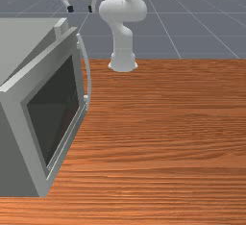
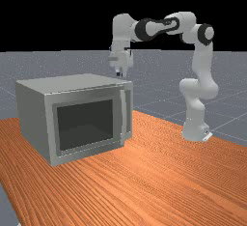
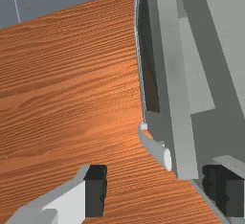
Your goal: Open the microwave
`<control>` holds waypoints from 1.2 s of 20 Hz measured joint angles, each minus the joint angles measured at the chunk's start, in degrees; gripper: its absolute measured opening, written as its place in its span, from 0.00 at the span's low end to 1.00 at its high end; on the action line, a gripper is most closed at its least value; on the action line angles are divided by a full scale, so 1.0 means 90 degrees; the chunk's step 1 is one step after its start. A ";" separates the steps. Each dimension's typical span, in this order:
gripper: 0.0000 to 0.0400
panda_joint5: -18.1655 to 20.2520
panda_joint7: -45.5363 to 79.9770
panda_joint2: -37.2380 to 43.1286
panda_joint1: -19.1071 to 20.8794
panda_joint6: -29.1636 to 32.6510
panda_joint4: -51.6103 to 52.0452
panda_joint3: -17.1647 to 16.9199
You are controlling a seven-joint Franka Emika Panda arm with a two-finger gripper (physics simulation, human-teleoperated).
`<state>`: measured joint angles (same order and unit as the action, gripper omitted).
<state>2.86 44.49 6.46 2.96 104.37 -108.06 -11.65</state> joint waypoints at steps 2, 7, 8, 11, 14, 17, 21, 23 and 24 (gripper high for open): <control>0.90 0.0002 -0.0043 -0.0211 0.0228 0.0171 0.0235 -0.0233; 0.84 -0.0001 -0.0115 -0.0884 0.0496 0.0282 0.0542 -0.0402; 0.81 0.0005 -0.0112 -0.0987 0.0478 0.0284 0.0542 -0.0376; 0.77 0.0034 -0.0075 -0.1116 0.0329 0.0297 0.0450 -0.0194; 1.00 0.0041 -0.0044 -0.1217 0.0133 0.0315 0.0353 -0.0004; 1.00 0.0026 -0.0042 -0.1409 0.0173 0.0454 0.0368 0.0039; 1.00 0.0030 -0.0019 -0.1478 0.0273 0.0503 0.0370 0.0173; 1.00 -0.0006 0.0160 -0.1477 0.0361 0.0493 0.0375 0.0348; 1.00 -0.0027 0.0269 -0.1465 0.0378 0.0492 0.0362 0.0477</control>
<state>2.62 46.91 -6.72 6.37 108.79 -104.80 -7.36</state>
